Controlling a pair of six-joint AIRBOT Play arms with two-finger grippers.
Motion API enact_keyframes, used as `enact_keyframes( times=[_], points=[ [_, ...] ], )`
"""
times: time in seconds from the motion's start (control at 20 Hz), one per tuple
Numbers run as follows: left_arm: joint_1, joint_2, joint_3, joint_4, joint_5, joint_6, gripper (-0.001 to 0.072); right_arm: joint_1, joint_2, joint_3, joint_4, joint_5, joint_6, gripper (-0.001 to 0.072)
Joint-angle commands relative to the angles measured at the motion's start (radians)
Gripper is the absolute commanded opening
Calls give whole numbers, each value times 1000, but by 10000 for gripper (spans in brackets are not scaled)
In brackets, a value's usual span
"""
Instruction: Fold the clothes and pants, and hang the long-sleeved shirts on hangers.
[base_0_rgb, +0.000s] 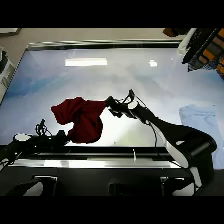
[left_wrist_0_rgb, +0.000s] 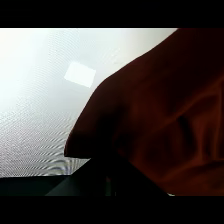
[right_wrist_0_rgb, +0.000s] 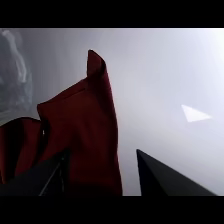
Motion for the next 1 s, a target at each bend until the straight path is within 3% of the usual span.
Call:
enact_keyframes(
  times=[0.0, 0.2, 0.3, 0.5, 0.55, 0.6, 0.65, 0.8, 0.95],
  points=[
    [0, 0, 1, 0, -2, 0, 13, 34, -7, 5, 20, -79, 18, 482],
    [0, 0, 1, 1, -1, 0, 13, 41, -97, 121, 19, 2, 42, 477],
    [0, 0, 1, 1, -1, 0, 13, 39, -130, 168, -3, 31, 42, 326],
    [0, 0, 1, 2, -1, 8, 13, 38, -136, 174, -106, 63, 108, 288],
    [0, 0, 1, 5, -1, 8, 13, 38, -136, 174, -160, 82, 147, 206],
    [0, 0, 1, 5, -1, 8, 13, 37, -135, 174, -197, 102, 154, 77],
    [0, 0, 1, 4, -1, 8, 13, 38, -134, 174, -215, 108, 154, 30],
    [16, 3, 43, 5, -34, 8, 11, 17, -83, 174, -273, 98, 154, 27],
    [61, 24, 218, 46, -121, -11, 10, -58, 64, 174, -478, 108, 184, 27]
  ],
)
